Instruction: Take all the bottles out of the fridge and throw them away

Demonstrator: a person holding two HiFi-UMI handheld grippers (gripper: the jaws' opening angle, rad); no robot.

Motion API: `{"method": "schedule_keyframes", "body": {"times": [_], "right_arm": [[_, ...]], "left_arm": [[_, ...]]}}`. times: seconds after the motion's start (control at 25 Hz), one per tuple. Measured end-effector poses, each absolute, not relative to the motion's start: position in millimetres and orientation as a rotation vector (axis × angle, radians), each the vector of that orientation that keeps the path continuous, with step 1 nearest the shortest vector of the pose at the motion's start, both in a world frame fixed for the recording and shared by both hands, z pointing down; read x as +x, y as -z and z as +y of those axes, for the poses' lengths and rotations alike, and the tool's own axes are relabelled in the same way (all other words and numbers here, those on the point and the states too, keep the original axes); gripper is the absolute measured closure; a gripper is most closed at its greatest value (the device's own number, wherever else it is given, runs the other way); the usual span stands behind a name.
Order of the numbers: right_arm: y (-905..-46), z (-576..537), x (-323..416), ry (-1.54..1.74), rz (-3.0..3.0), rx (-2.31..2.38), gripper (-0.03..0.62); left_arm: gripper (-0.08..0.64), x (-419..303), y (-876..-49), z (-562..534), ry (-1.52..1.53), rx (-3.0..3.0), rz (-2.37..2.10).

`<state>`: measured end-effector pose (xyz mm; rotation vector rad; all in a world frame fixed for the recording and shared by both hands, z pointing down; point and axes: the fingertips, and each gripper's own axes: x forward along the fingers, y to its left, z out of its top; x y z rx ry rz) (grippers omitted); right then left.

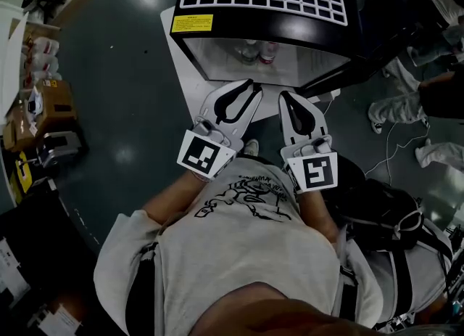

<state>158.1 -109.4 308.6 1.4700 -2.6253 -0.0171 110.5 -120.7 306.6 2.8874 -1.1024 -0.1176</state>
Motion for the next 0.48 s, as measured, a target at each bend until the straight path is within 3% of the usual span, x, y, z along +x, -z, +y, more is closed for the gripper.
{"method": "schedule_keyframes", "body": {"times": [0.48], "right_arm": [[-334,-122,159,0.023,-2.576,1.466,0.583]], "left_arm": [[0.479,114,-335,-138,0.081,2.882,-1.100]]}}
